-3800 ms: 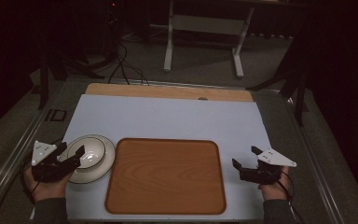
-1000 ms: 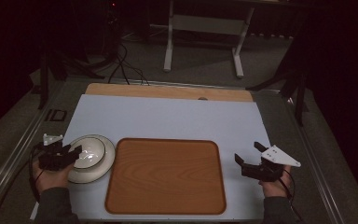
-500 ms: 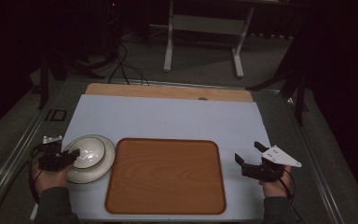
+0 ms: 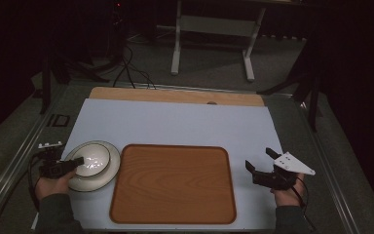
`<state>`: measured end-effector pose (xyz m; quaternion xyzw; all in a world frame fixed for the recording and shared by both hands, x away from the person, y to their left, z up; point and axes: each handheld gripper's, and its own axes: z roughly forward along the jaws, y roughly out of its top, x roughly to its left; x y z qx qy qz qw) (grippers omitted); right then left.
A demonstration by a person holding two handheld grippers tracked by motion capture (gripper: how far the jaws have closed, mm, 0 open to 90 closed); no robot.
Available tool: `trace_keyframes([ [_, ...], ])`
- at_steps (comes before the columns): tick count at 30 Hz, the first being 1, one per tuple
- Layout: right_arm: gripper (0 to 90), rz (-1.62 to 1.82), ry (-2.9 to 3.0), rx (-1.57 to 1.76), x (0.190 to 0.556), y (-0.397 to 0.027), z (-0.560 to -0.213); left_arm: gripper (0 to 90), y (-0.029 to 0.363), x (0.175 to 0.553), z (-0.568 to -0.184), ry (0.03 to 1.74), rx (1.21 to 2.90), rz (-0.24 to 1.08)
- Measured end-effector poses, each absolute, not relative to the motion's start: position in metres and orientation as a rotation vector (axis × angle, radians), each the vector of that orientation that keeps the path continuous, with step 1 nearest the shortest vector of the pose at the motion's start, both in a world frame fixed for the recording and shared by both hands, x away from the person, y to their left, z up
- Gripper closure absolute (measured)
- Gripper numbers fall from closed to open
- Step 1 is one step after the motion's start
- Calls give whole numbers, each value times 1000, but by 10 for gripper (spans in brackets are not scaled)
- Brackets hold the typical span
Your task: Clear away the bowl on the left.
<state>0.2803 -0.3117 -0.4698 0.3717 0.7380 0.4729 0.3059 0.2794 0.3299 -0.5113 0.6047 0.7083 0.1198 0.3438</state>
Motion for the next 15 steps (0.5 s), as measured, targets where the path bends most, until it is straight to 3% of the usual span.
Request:
trace_keyframes([
  [15,113,1262,1945,985,280,-313,-469,807,337,277,-515,1822,1464,227],
])
